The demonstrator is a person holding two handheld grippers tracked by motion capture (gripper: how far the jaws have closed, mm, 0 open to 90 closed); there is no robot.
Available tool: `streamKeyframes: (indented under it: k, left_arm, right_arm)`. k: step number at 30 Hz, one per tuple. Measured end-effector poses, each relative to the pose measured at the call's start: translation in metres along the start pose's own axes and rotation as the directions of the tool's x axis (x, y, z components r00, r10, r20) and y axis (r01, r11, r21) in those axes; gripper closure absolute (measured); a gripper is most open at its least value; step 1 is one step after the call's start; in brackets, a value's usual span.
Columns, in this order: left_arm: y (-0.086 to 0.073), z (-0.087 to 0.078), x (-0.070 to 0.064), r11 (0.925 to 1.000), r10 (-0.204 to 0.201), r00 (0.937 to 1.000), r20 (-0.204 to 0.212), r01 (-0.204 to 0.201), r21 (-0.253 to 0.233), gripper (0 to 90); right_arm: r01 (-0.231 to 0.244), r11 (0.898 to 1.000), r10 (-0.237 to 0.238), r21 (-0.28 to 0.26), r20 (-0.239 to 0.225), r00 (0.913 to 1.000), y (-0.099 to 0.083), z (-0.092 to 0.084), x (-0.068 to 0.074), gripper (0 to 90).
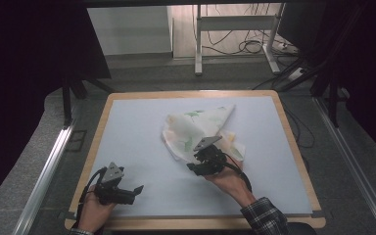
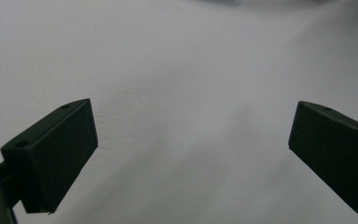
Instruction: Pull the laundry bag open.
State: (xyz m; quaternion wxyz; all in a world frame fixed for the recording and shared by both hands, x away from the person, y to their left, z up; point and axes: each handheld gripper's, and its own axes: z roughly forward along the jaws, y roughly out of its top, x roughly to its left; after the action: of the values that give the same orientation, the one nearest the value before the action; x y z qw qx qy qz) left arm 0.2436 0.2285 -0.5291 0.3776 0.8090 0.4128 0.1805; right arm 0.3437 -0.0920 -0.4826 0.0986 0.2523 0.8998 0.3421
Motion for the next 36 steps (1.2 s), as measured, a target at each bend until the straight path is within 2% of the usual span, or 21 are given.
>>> streamKeyframes:
  k: [8, 10, 13, 15, 18, 19, 20, 22, 23, 24, 26, 27, 28, 29, 31, 36]
  left_arm:
    - [0.0, 0.001, 0.0, 1.0, 0.0, 1.0, 0.001, 0.0, 0.008, 1.0]
    - [0.0, 0.001, 0.0, 0.9999, 0.003, 1.0, -0.002, -0.003, 0.015, 1.0]
    - [0.0, 0.001, 0.0, 0.9998, 0.002, 1.0, -0.002, -0.002, 0.019, 1.1]
    - [0.0, 0.001, 0.0, 0.9998, 0.002, 1.0, -0.002, -0.002, 0.019, 1.1]
    - [0.0, 0.001, 0.0, 0.9998, -0.005, 1.0, -0.002, 0.005, 0.018, 1.2]
    - [0.0, 0.001, 0.0, 0.9998, -0.005, 1.0, -0.002, 0.005, 0.018, 1.2]
    - [0.0, 0.001, 0.0, 0.9997, -0.012, 0.9999, 0.004, 0.012, 0.019, 1.2]
    - [0.0, 0.001, 0.001, 0.9997, -0.017, 0.9998, 0.006, 0.017, 0.02, 1.2]
    - [0.0, 0.001, 0.001, 0.9997, -0.017, 0.9998, 0.006, 0.017, 0.02, 1.2]
    - [0.0, 0.0, 0.001, 0.9997, -0.02, 0.9998, 0.009, 0.02, 0.016, 1.2]
    - [0.0, 0.0, 0.001, 0.9997, -0.021, 0.9997, 0.008, 0.021, 0.016, 1.3]
    - [0.0, 0.0, 0.001, 0.9997, -0.021, 0.9997, 0.008, 0.021, 0.016, 1.3]
    - [0.0, 0.0, 0.001, 0.9996, -0.02, 0.9998, 0.007, 0.02, 0.018, 1.3]
    - [0.0, 0.0, 0.001, 0.9996, -0.02, 0.9998, 0.007, 0.02, 0.018, 1.3]
    - [0.0, 0.0, 0.001, 0.9996, -0.019, 0.9998, 0.007, 0.019, 0.02, 1.3]
    - [0.0, 0.001, 0.0, 0.9997, -0.017, 0.9998, 0.005, 0.017, 0.02, 1.4]
  right_arm:
    - [0.012, 1.0, -0.012, 0.029, 0.003, 0.9999, 0.007, 0.024, -0.002, 63.0]
    - [0.038, 0.997, -0.039, 0.067, 0.022, 0.999, 0.006, 0.035, 0.001, 68.2]
    - [0.065, 0.993, -0.07, 0.101, 0.041, 0.9967, 0.004, 0.04, 0.003, 84.8]
    - [0.065, 0.992, -0.07, 0.11, 0.045, 0.9965, 0.003, 0.039, 0.003, 87.3]
    - [0.046, 0.995, -0.05, 0.088, 0.036, 0.9981, 0.008, 0.025, -0.003, 87.9]
    - [0.046, 0.995, -0.05, 0.088, 0.036, 0.9981, 0.008, 0.025, -0.003, 87.9]
    - [0.032, 0.998, -0.034, 0.056, 0.035, 0.9988, 0.012, 0.013, -0.007, 87.8]
    - [0.022, 0.999, -0.023, 0.024, 0.042, 0.9989, 0.014, 0.001, -0.011, 87.9]
    - [0.022, 0.999, -0.023, 0.024, 0.042, 0.9989, 0.014, 0.001, -0.011, 87.9]
    - [0.003, 1.0, -0.002, -0.011, 0.045, 0.999, 0.015, -0.012, -0.016, 87.9]
    - [-0.012, 0.999, 0.014, -0.037, 0.056, 0.9983, 0.016, -0.024, -0.022, 87.9]
    - [-0.012, 0.999, 0.014, -0.037, 0.056, 0.9983, 0.016, -0.024, -0.022, 87.9]
    - [-0.026, 0.998, 0.03, -0.063, 0.072, 0.997, 0.015, -0.035, -0.029, 87.9]
    - [-0.026, 0.998, 0.03, -0.063, 0.072, 0.997, 0.015, -0.035, -0.029, 87.9]
    - [-0.06, 0.993, 0.07, -0.104, 0.095, 0.993, 0.012, -0.053, -0.041, 87.9]
    - [-0.115, 0.977, 0.141, -0.18, 0.136, 0.9806, 0.004, -0.08, -0.063, 87.9]
